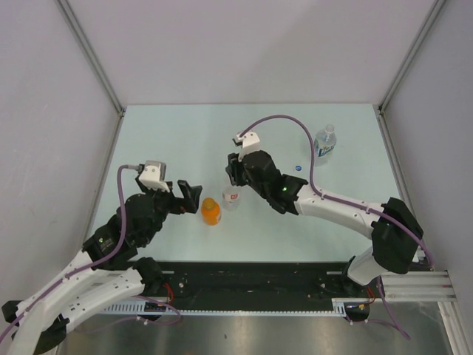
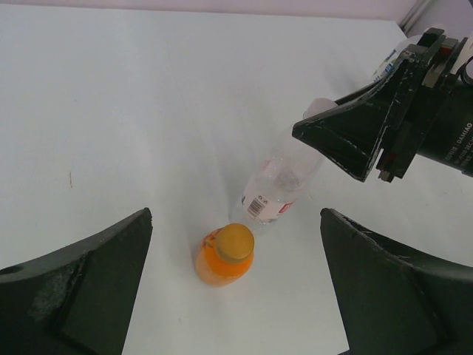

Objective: Unscrew the bottle caps

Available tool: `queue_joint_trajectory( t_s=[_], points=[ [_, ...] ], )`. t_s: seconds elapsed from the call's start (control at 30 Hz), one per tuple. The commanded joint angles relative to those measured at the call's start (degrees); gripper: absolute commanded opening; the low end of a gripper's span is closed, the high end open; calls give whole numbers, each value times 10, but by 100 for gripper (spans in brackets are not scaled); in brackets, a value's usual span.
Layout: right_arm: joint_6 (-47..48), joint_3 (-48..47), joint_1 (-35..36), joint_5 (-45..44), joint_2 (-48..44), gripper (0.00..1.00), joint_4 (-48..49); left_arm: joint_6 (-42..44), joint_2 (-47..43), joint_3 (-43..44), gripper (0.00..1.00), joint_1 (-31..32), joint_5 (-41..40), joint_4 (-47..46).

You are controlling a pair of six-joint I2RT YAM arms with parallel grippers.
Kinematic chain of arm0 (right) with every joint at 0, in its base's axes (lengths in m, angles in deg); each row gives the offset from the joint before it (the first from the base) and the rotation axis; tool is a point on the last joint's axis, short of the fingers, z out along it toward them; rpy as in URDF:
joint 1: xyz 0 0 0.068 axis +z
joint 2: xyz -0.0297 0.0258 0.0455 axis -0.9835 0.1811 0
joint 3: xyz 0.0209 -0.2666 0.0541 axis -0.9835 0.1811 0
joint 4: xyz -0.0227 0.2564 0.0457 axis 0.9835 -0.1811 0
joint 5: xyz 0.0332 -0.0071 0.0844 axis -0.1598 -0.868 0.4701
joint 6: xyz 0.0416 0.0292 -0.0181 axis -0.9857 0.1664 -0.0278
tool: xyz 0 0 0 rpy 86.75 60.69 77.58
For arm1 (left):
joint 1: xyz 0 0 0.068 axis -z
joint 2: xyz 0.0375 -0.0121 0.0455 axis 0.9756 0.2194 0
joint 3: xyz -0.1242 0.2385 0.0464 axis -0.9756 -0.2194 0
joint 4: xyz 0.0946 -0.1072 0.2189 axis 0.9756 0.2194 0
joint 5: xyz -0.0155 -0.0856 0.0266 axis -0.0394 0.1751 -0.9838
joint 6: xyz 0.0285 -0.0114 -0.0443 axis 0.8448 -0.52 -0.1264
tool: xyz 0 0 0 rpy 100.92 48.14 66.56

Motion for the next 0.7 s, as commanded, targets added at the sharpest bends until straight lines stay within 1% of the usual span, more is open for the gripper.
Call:
queue_joint_trajectory(
  t_s=[0.0,0.1,0.17,0.23,0.3,0.33,0.37,0.4,0.43,0.47,0.5,0.53,0.57,0.6,0.63,0.67],
  points=[
    [2,-3,1,-38,-65,30,-8,27,5,2,100,-4,37,-23],
    [7,14,-6,-46,-131,26,-11,41,25,16,100,-4,70,-40],
    [2,29,-14,-46,-183,22,-23,55,42,30,100,-4,95,-62],
    [-8,42,-24,-47,-217,21,-47,67,54,38,99,-4,113,-86],
    [-17,53,-35,-40,-269,20,-54,83,62,33,100,-4,173,-153],
    [-33,64,-40,-32,-285,20,-58,98,62,15,100,-4,206,-186],
    [-43,72,-47,-20,-300,20,-61,101,61,2,100,-4,240,-258],
    [-58,78,-56,-4,-317,20,-61,105,51,-13,100,-4,254,-300],
    [-85,85,-83,38,-347,20,-61,106,51,-28,100,-4,260,-326],
    [-104,102,-98,63,-364,21,-60,107,53,-25,100,-4,262,-343],
    [-119,110,-118,91,-378,20,-57,108,68,-16,100,-4,265,-341],
    [-152,120,-156,159,-403,20,-49,113,78,9,100,-5,271,-333],
    [-166,133,-181,191,-413,20,-44,115,89,26,100,-12,321,-312],
    [-182,139,-202,270,-430,20,-37,118,114,52,100,-19,352,-305],
    [-209,143,-244,309,-435,20,-37,114,125,61,100,-38,398,-308],
    [-222,151,-261,343,-439,19,-10,107,136,67,100,-51,491,-319]
  ],
)
